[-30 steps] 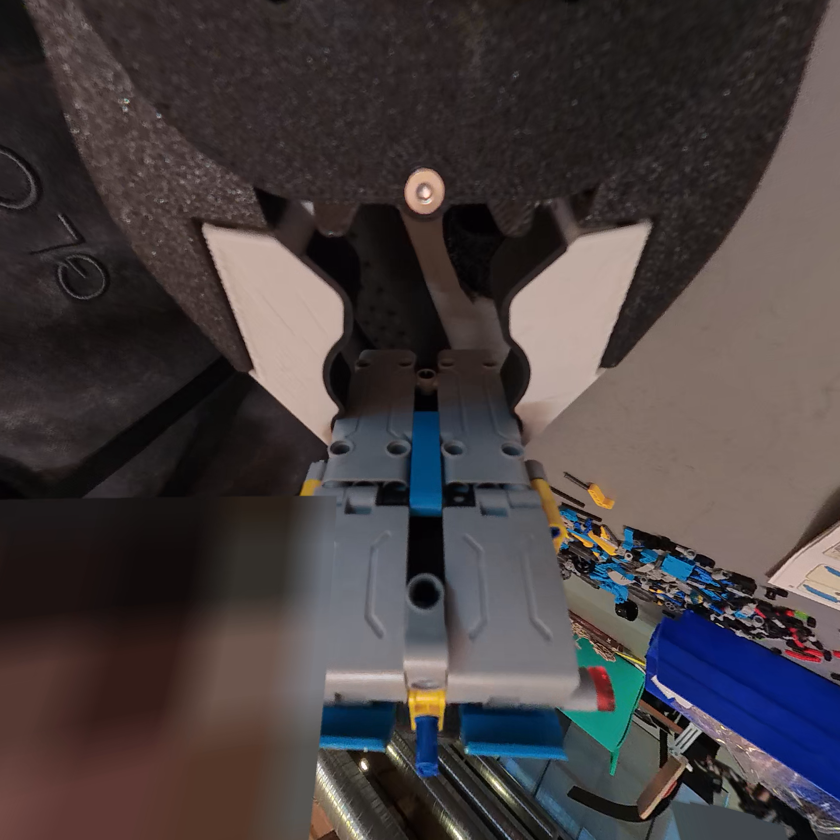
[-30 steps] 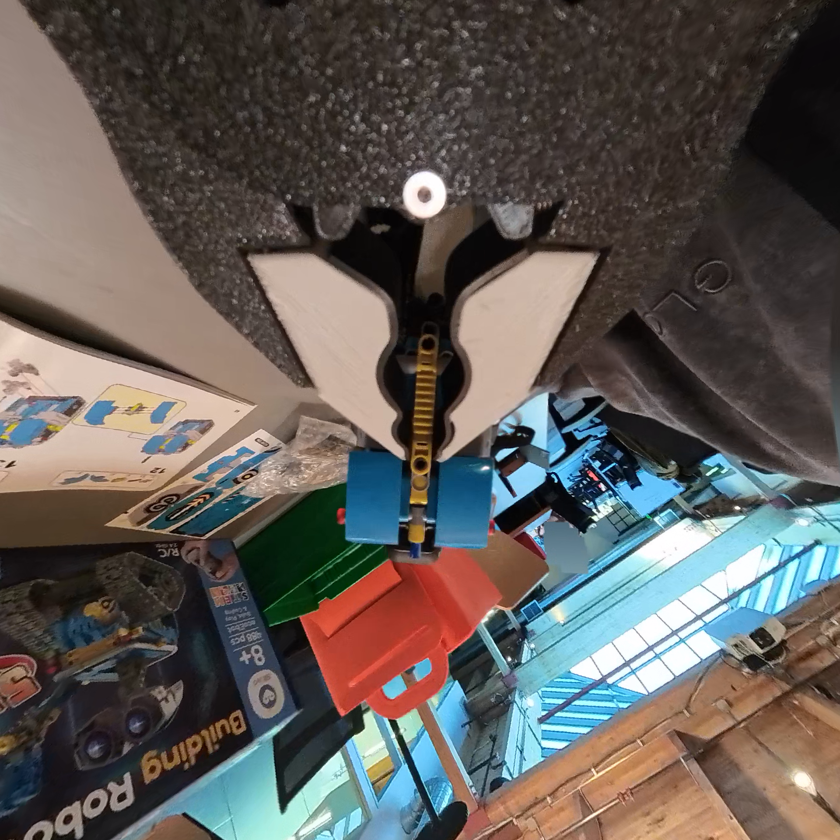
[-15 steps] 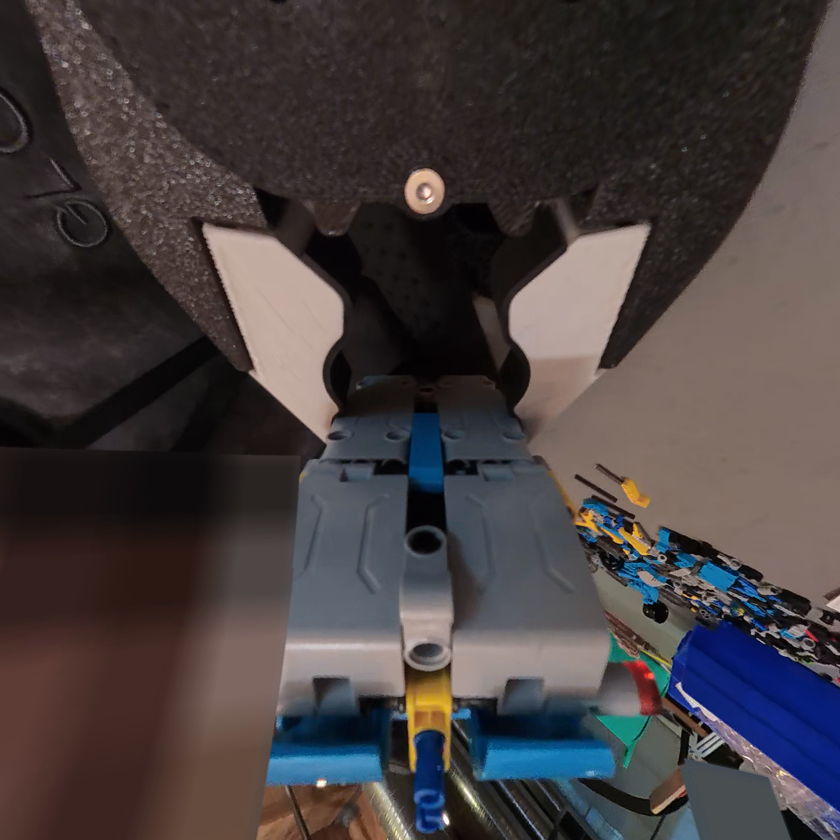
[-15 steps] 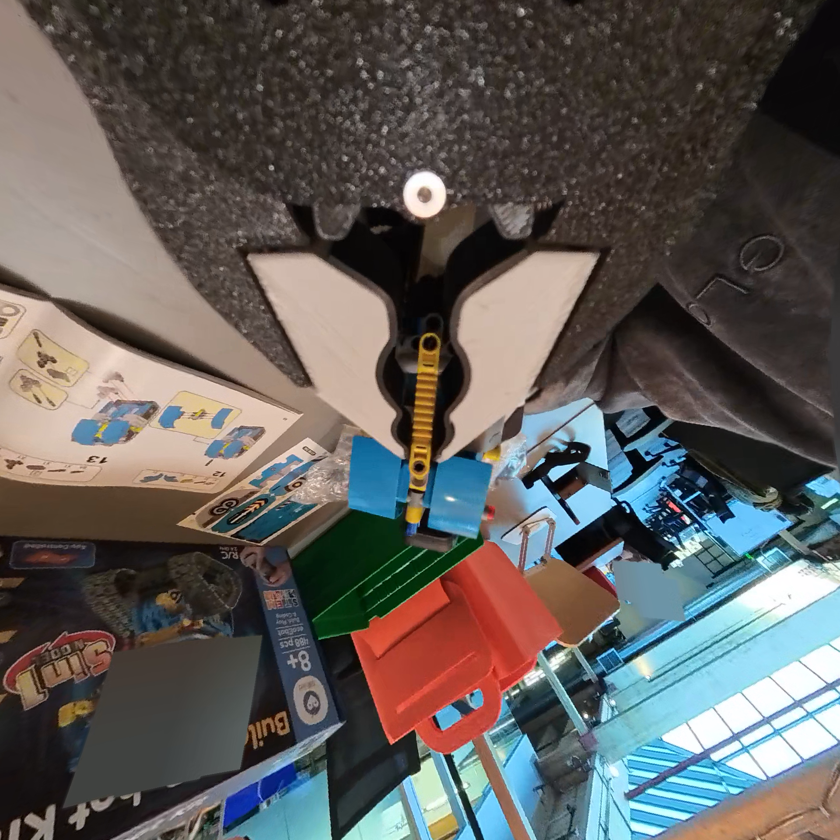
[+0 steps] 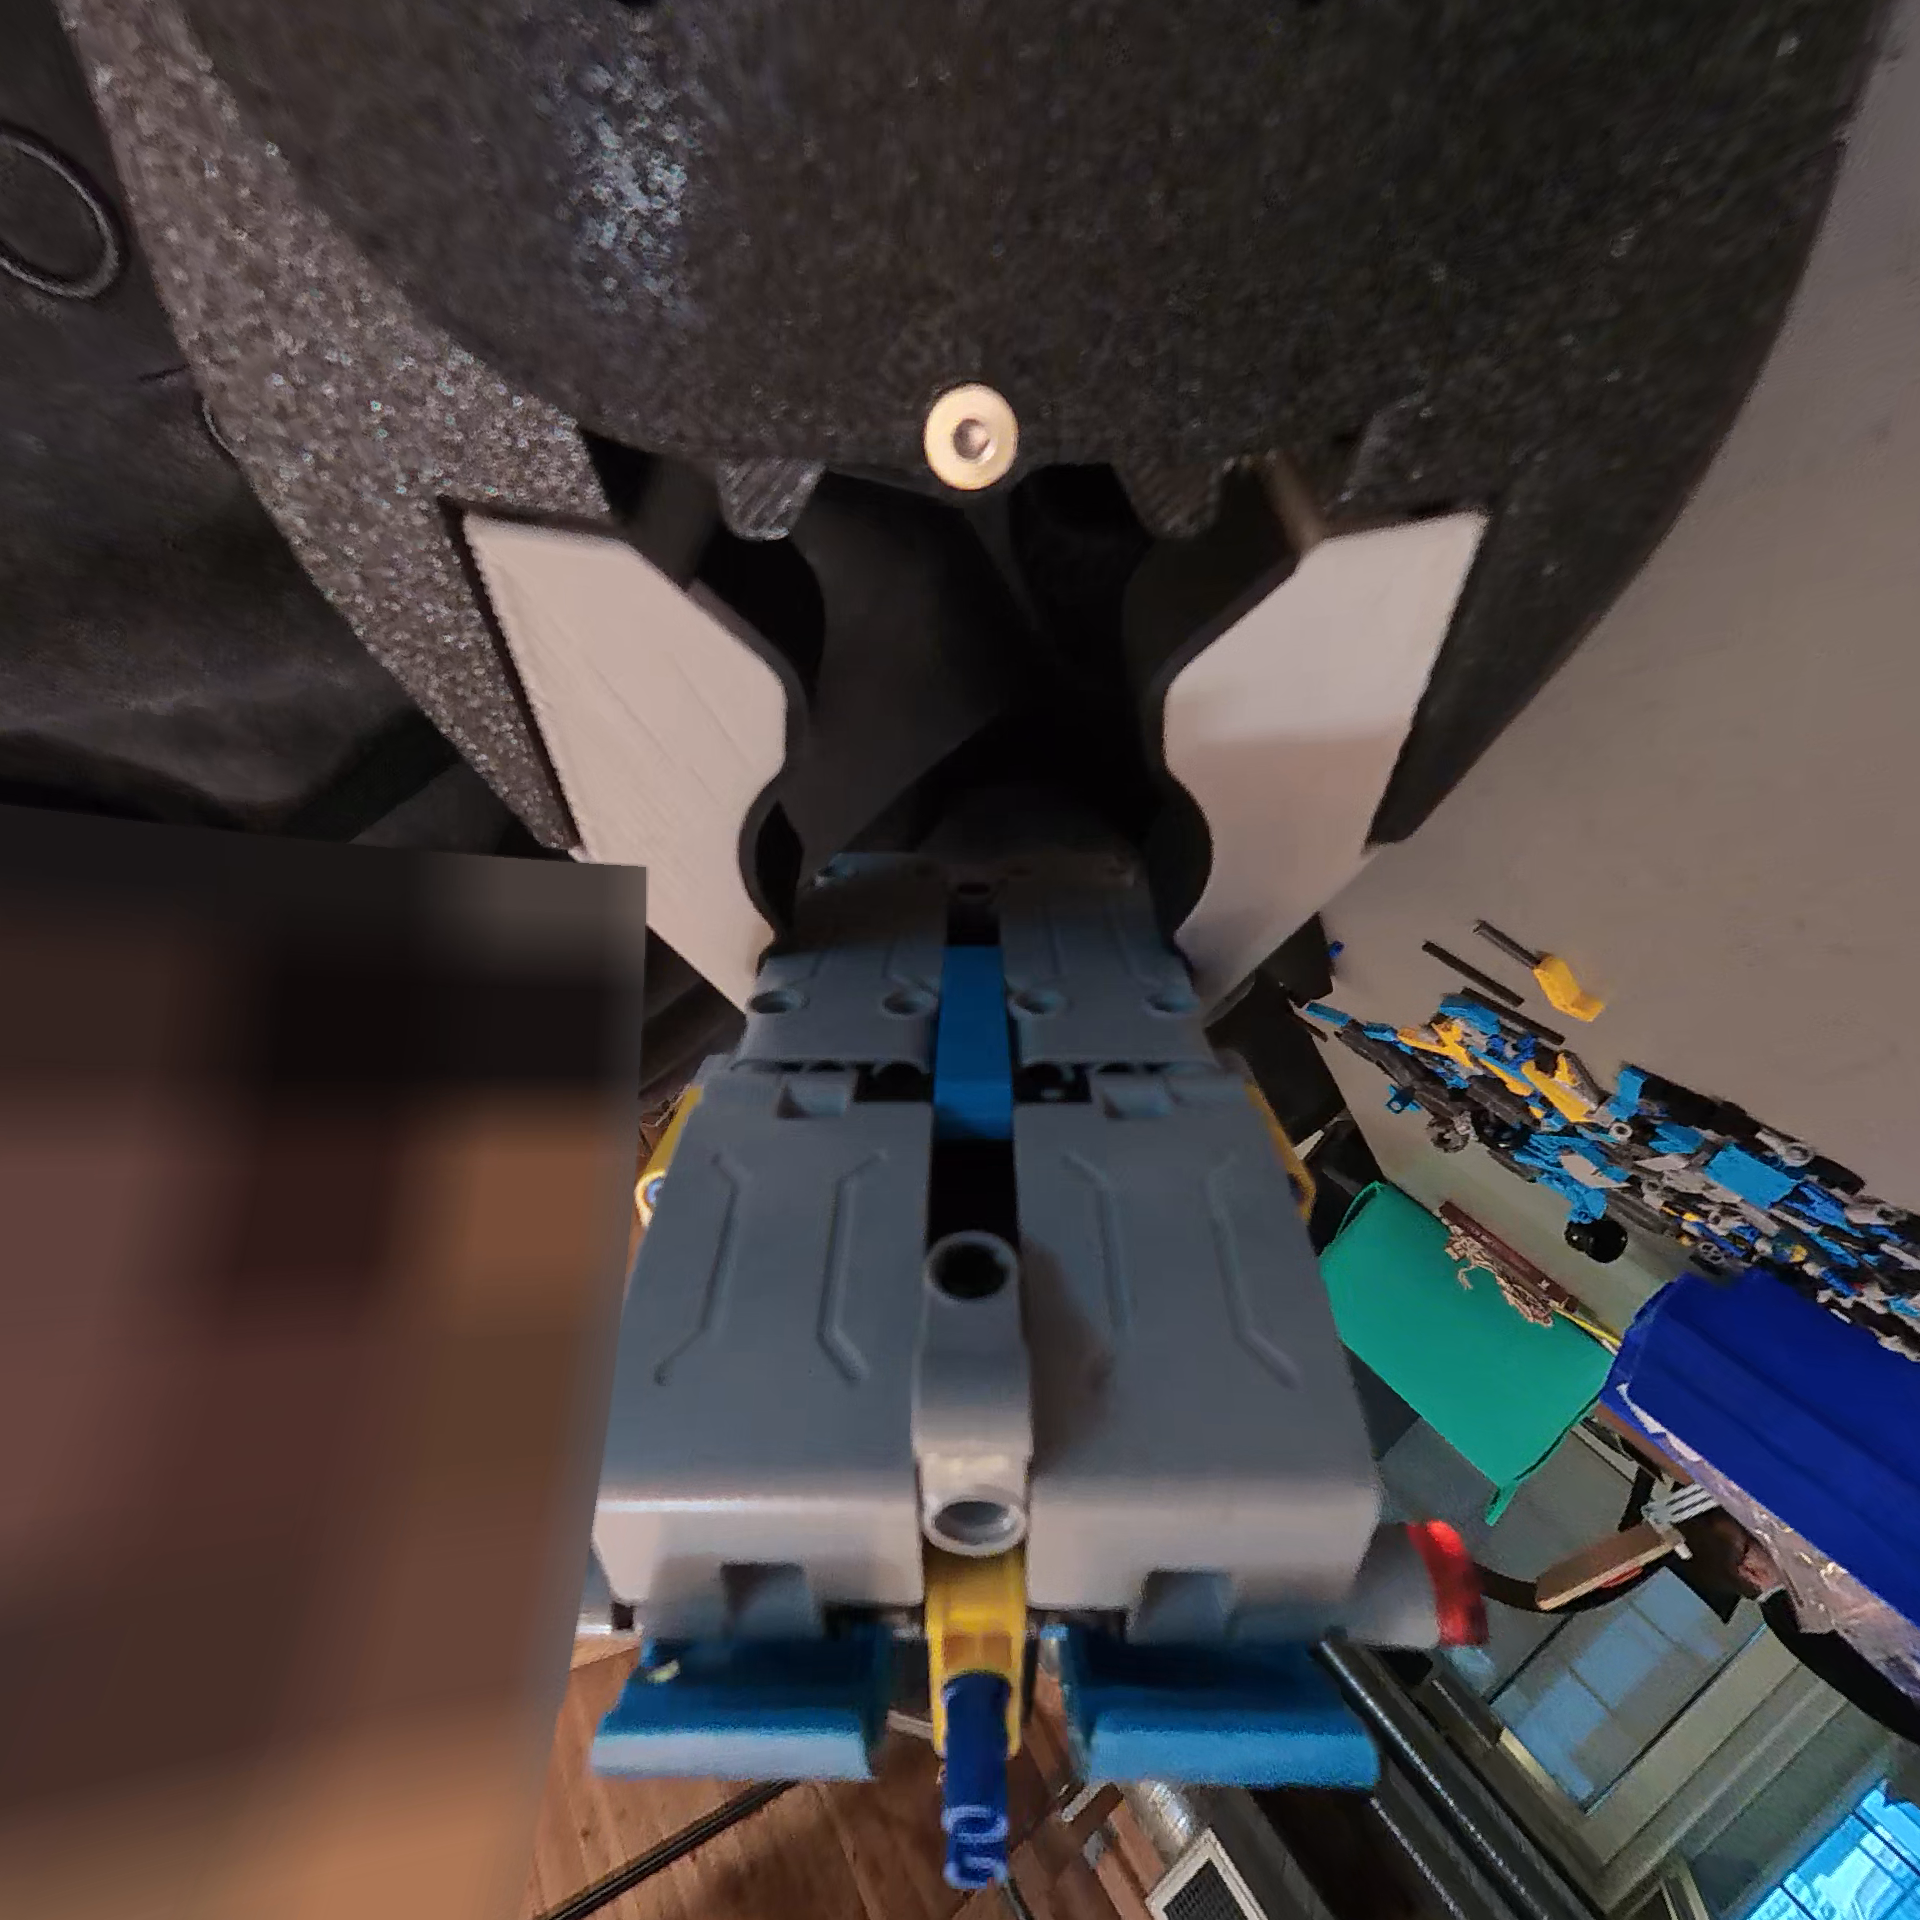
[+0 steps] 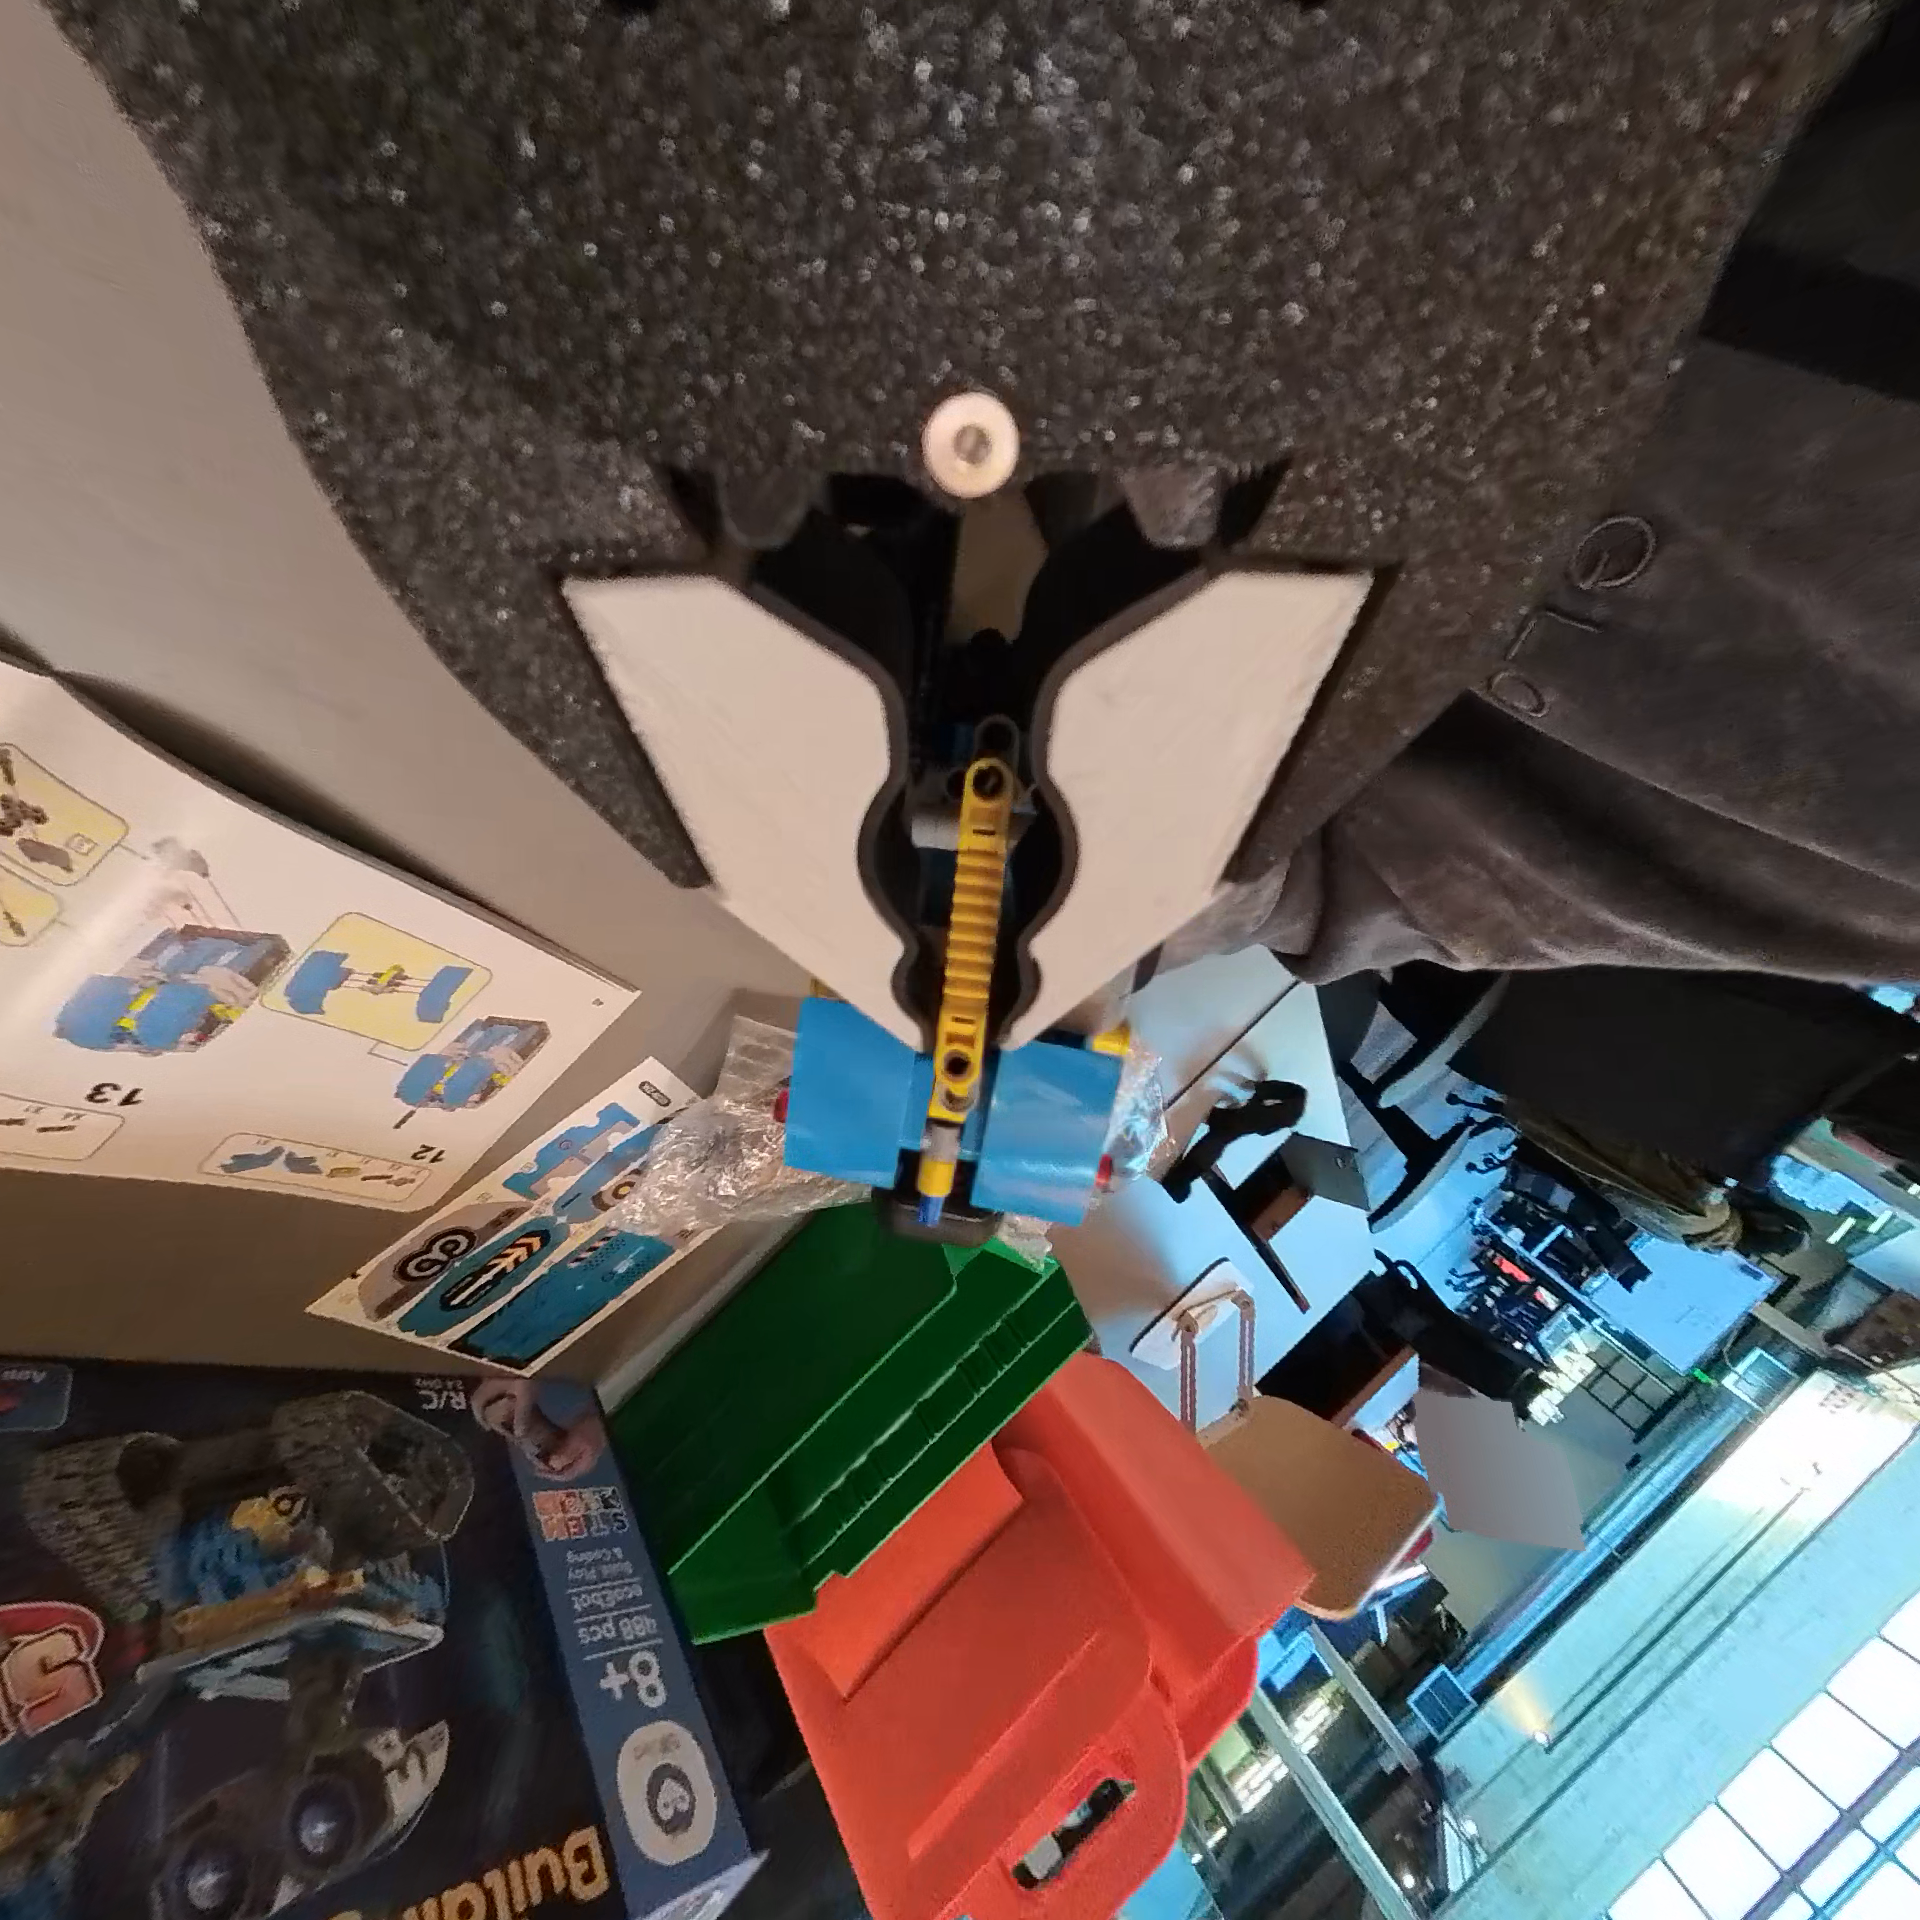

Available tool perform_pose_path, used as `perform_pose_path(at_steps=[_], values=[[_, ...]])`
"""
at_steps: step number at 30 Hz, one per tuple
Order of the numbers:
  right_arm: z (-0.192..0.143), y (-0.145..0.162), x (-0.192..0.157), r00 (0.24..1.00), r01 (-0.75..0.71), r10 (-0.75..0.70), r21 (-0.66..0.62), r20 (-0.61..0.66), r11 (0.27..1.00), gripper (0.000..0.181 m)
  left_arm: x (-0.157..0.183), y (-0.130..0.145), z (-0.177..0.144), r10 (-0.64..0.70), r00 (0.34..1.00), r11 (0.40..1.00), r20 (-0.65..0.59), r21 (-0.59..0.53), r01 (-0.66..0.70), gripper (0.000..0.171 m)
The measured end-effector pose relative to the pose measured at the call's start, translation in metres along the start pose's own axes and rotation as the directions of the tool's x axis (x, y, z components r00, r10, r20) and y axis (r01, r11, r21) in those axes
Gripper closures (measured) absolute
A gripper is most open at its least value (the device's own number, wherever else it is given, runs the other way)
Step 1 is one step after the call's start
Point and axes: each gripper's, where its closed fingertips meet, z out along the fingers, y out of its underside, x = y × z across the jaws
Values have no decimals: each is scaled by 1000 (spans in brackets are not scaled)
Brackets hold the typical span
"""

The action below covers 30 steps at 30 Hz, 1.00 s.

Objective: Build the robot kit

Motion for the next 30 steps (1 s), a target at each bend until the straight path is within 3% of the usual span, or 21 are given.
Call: perform_pose_path(at_steps=[3, 7, 11, 14, 16, 19, 22, 24, 25, 26, 28, 30], values=[[0, 0, -3, 999, 35, -36, -19, -36, 999, 156, 4, -2, -2, 7, 1000, 1000, -7, 13, -7, 106], [-1, 11, -7, 999, 28, -29, -68, -13, 997, 160, 5, -1, -1, 8, 1000, 1000, -8, 6, -8, 106], [-7, 9, -1, 1000, 19, -19, -33, -17, 999, 161, 3, -1, -2, 9, 1000, 1000, 2, -2, -9, 106], [-34, 0, 26, 978, 126, -129, -32, -166, 992, 161, -2, 0, -6, 47, 998, 999, 51, -25, -46, 106], [-62, 4, 64, 877, 303, -334, -143, -346, 942, 161, -7, 0, -10, 91, 991, 995, 101, -50, -86, 106], [-101, 50, 139, 536, 447, -689, -528, -487, 722, 161, -13, -1, -14, 151, 975, 987, 162, -84, -139, 106], [-118, 97, 171, 265, 473, -897, -763, -354, 441, 161, -18, 1, -14, 167, 969, 983, 184, -106, -149, 106], [-126, 116, 183, 116, 468, -961, -840, -251, 275, 160, -19, 3, -14, 168, 968, 982, 186, -113, -149, 106], [-129, 122, 188, 83, 460, -971, -856, -223, 236, 160, -19, 3, -13, 171, 967, 981, 187, -118, -151, 106], [-129, 127, 189, 98, 462, -971, -854, -218, 239, 160, -19, 4, -13, 173, 967, 981, 187, -122, -152, 106], [-127, 136, 187, 207, 471, -945, -821, -252, 322, 159, -18, 4, -13, 172, 968, 981, 185, -121, -151, 106], [-130, 135, 188, 249, 460, -929, -810, -275, 364, 156, -17, 4, -14, 167, 969, 982, 183, -120, -147, 106]])
